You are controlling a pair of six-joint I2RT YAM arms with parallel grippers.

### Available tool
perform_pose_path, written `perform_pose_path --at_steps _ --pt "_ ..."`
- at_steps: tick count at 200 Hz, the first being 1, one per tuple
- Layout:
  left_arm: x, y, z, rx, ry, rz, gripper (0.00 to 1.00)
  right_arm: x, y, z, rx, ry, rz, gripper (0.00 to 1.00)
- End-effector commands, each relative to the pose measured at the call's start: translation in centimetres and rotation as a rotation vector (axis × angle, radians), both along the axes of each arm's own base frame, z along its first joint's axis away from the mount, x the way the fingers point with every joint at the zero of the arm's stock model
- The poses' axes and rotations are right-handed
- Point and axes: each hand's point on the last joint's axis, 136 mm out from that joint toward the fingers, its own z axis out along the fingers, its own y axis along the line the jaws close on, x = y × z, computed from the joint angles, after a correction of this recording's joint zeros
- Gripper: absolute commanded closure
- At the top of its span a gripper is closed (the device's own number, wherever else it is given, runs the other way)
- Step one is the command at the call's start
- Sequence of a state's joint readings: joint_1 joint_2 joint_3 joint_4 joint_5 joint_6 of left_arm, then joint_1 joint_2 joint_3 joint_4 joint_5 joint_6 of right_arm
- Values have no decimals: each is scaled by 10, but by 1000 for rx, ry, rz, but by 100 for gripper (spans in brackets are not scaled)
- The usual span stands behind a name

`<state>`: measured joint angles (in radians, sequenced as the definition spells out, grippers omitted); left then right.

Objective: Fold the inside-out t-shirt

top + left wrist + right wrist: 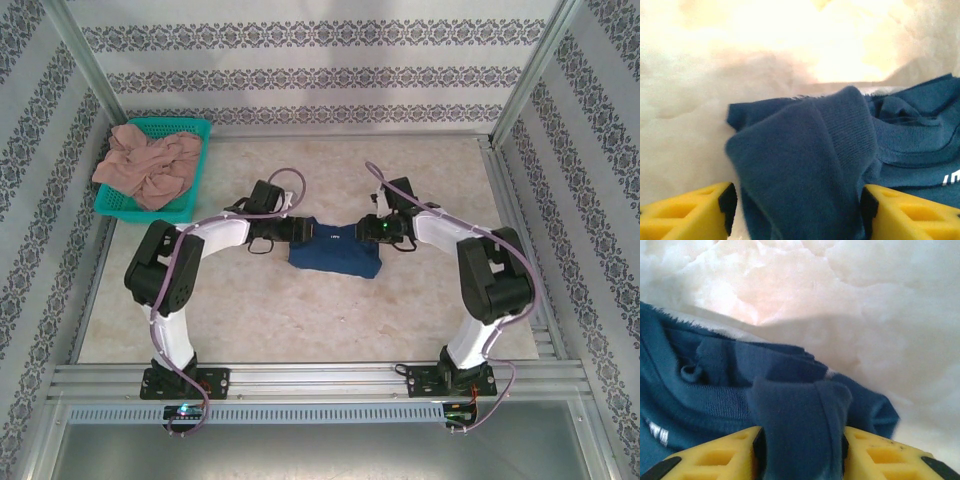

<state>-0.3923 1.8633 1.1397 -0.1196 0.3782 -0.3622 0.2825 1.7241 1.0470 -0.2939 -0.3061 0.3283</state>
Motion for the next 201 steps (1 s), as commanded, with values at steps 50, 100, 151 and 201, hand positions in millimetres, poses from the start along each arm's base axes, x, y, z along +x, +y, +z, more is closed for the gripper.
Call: perform_pose_path --at_steps 50,100,151,201 --pt "-28 9 53 -73 -29 -16 30 -42 24 44 79 -62 53 55" --pt "5 -20 26 -130 31 -73 57 -3 28 2 113 15 -11 68" --pt "40 -19 -12 -66 41 -15 58 15 7 -27 146 97 -56 66" --pt "20 5 41 -12 -68 28 39 -9 2 22 179 23 4 55"
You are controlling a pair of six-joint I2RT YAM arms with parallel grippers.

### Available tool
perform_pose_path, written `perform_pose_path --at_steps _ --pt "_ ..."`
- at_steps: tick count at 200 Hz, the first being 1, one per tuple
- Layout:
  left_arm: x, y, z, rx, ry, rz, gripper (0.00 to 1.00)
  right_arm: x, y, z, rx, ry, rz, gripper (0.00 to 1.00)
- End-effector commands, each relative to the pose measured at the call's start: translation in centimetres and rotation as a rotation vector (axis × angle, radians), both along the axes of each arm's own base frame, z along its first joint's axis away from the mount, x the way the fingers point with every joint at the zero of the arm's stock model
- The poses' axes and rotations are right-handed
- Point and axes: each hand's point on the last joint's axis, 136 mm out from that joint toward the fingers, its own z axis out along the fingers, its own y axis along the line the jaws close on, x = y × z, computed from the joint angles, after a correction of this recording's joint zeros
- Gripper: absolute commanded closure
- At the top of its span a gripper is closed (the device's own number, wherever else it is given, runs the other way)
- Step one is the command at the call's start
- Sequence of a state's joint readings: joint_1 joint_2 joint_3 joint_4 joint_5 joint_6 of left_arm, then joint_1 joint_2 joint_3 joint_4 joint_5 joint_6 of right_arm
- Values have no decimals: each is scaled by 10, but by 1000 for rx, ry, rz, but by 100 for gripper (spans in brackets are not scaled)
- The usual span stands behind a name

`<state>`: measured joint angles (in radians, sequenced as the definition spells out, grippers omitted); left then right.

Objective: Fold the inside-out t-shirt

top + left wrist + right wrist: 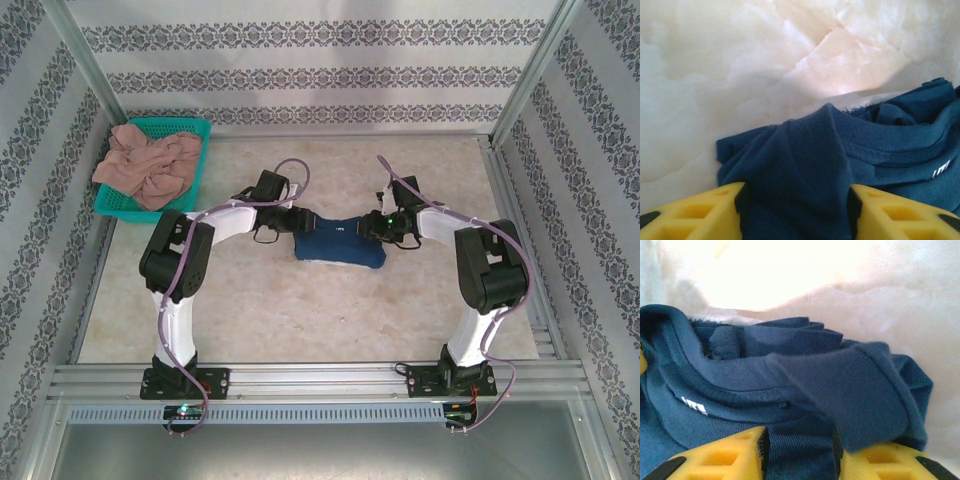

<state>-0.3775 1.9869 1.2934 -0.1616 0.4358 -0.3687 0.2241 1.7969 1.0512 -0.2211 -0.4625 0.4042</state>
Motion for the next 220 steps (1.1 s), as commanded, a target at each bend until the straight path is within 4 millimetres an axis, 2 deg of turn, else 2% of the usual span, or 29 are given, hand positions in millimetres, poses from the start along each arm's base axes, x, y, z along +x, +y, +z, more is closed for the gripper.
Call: perform_pose_path --at_steps 1,19,38,51,62,96,119,136,151,166,179,191,203,220 --pt "-8 19 47 28 -103 45 38 -21 -2 32 20 -49 42 55" --pt "-34 18 63 0 -126 20 36 -38 -13 34 -7 -40 13 51" --pt "-65 -4 72 -56 -130 -80 36 -48 -28 24 -48 9 -39 45" --pt "-79 -23 70 -120 -108 -144 36 -45 -38 18 -64 32 -77 43" --pt "-83 -35 59 -147 -68 -168 37 -39 -45 13 -59 48 -107 40" --pt "-85 -40 16 -134 14 -166 42 -26 -25 9 -5 70 -75 30" --pt "-87 -40 -10 -128 63 -157 43 -23 -12 -6 7 108 -64 27" --pt "-89 -41 -16 -137 80 -152 43 -19 -5 -15 16 118 -65 26" --pt "-87 -40 -6 -137 55 -142 41 -17 5 -20 33 124 -54 26" --pt "-82 -37 11 -125 16 -128 37 -13 14 -25 46 126 -42 29" --pt "-79 -31 25 -98 -13 -106 35 -9 19 -29 57 132 -41 36" --pt "-76 -23 38 -71 -49 -78 34 -2 18 -33 54 128 -50 47" --pt "-76 -12 51 -39 -84 -39 33 5 13 -35 35 124 -61 63" --pt "-77 11 65 28 -118 39 33 19 -9 -34 -16 109 -96 77"
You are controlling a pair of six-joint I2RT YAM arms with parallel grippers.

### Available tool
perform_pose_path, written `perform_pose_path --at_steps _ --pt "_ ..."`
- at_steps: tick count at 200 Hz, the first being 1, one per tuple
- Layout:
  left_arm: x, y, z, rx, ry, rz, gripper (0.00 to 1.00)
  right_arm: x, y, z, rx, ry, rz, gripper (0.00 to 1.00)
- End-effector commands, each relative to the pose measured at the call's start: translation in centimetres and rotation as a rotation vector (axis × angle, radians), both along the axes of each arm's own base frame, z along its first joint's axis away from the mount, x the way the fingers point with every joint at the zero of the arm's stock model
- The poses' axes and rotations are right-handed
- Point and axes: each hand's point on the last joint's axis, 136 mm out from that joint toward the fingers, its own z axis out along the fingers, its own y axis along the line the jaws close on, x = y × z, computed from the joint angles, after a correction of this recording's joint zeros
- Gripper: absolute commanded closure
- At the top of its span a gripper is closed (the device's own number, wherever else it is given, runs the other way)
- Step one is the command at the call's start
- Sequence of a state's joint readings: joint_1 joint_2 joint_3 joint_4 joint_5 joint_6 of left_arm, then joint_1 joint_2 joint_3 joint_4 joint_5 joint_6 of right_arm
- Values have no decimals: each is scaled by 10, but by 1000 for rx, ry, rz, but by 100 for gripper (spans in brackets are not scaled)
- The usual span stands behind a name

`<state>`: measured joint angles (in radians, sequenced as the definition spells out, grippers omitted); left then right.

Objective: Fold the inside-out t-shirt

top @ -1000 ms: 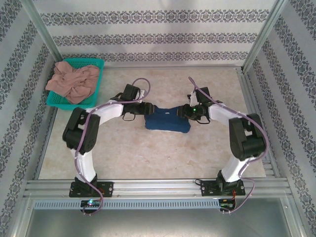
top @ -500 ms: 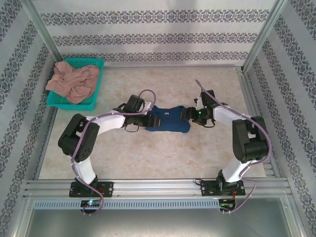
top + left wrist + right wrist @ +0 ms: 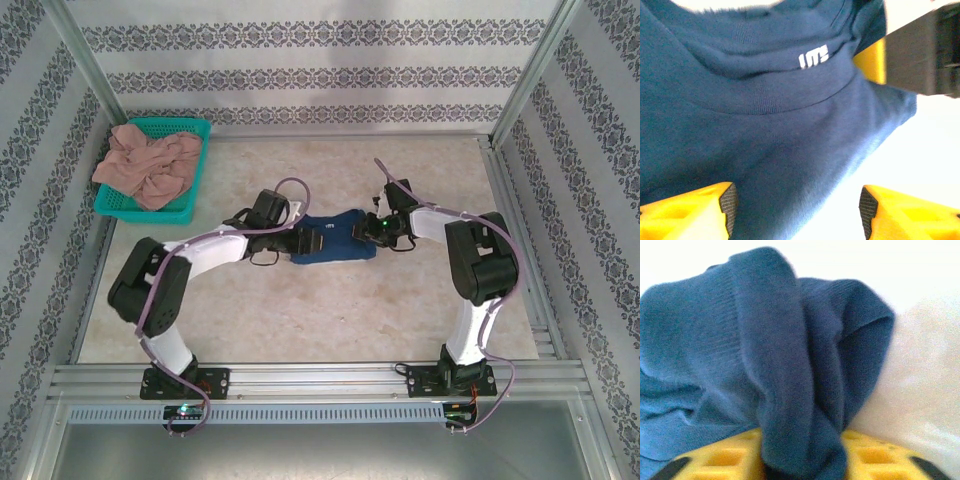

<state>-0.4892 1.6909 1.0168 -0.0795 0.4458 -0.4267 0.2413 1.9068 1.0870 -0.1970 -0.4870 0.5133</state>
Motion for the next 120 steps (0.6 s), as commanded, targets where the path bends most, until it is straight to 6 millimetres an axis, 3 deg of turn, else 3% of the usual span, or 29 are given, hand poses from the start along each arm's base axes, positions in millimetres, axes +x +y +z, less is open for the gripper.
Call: perform_pose_path --at_steps 1,26,59,120 --pt "1 35 26 98 -65 125 33 16 -23 -6 -64 -2 -37 77" --pt "-8 70 41 183 -96 237 31 43 -67 12 -178 -30 -57 95" --pt "-25 92 49 219 -115 291 30 81 -137 43 -416 -45 -85 93" --pt "-40 102 46 240 -96 295 29 140 -268 59 -806 -15 -178 91"
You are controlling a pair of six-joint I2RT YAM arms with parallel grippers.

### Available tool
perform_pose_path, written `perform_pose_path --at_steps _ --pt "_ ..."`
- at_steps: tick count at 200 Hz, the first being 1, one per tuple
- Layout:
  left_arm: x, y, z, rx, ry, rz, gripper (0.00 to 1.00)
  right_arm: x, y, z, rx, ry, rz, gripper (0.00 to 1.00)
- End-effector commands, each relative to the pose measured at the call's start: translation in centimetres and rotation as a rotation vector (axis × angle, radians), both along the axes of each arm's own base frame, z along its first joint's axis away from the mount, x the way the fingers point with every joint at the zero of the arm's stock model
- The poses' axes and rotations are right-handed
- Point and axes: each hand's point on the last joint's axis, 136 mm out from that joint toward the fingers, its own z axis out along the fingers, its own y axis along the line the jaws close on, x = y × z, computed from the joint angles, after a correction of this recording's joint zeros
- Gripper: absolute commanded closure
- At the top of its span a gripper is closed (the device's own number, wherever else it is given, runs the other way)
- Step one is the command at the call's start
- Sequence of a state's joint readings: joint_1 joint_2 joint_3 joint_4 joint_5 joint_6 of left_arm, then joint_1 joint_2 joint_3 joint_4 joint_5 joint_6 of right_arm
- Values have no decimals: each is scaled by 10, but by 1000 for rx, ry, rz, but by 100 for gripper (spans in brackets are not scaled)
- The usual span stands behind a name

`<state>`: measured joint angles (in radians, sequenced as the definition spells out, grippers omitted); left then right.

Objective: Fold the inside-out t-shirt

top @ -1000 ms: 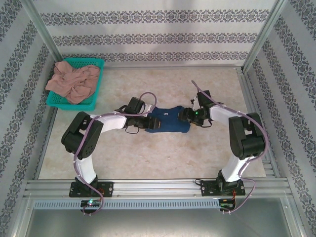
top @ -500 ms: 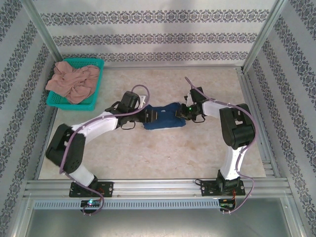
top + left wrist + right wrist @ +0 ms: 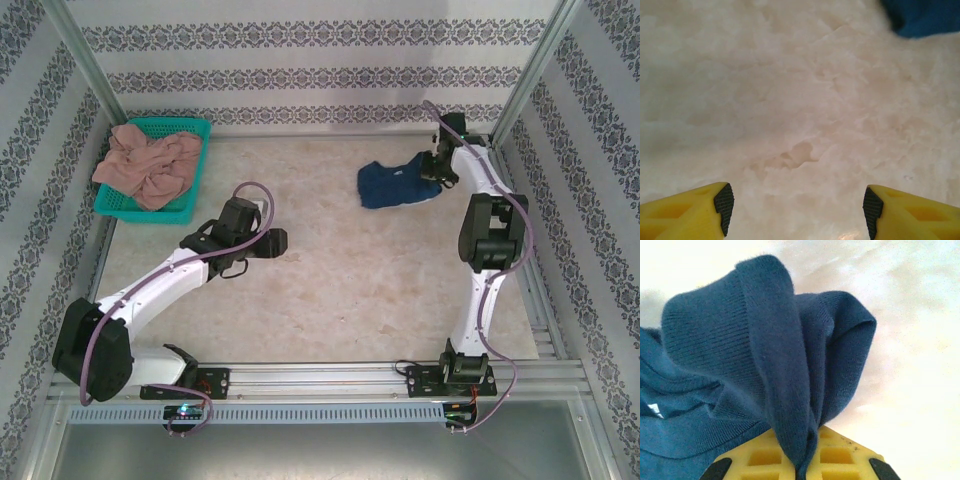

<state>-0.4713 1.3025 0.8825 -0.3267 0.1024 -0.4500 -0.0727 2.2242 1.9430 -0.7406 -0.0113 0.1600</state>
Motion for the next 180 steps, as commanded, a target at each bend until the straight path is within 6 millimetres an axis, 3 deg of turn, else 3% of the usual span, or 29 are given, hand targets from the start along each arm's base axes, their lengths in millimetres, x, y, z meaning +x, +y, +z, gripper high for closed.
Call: perform_pose_path --at_steps 1,22,41,54,67,80,110,115,118,120,121,132,146,167,180 --pt "-5 11 0 25 16 33 29 -12 -54 -10 -231 137 -27 90" --pt "-5 11 4 25 14 29 29 -3 -94 0 -354 146 -77 83" --pt "-4 12 6 30 7 33 29 0 -115 11 -433 143 -121 50" --pt "-2 14 7 45 0 42 28 0 -115 26 -448 117 -138 39" --pt "1 20 9 68 -15 64 27 -2 -103 47 -446 63 -133 27" --pt "5 29 12 96 -41 94 24 -11 -83 68 -416 -15 -118 21" --pt "19 68 22 143 -144 230 11 -58 -18 102 -315 -231 -46 10" --pt "20 76 23 159 -163 254 8 -74 -11 94 -304 -233 -31 8" --pt "20 83 25 175 -178 273 7 -77 -3 105 -300 -275 -23 7" --pt "20 87 26 186 -185 283 6 -86 -3 96 -300 -262 -21 6" --pt "20 88 26 191 -189 286 6 -85 1 103 -299 -286 -18 6" --pt "19 113 32 261 -249 360 0 -115 16 97 -301 -329 4 3" --pt "15 143 38 346 -328 446 0 -143 31 94 -308 -399 9 2" --pt "7 180 37 446 -405 558 0 -175 36 80 -340 -491 7 2" --pt "8 187 24 492 -443 512 0 -187 32 69 -385 -579 18 2"
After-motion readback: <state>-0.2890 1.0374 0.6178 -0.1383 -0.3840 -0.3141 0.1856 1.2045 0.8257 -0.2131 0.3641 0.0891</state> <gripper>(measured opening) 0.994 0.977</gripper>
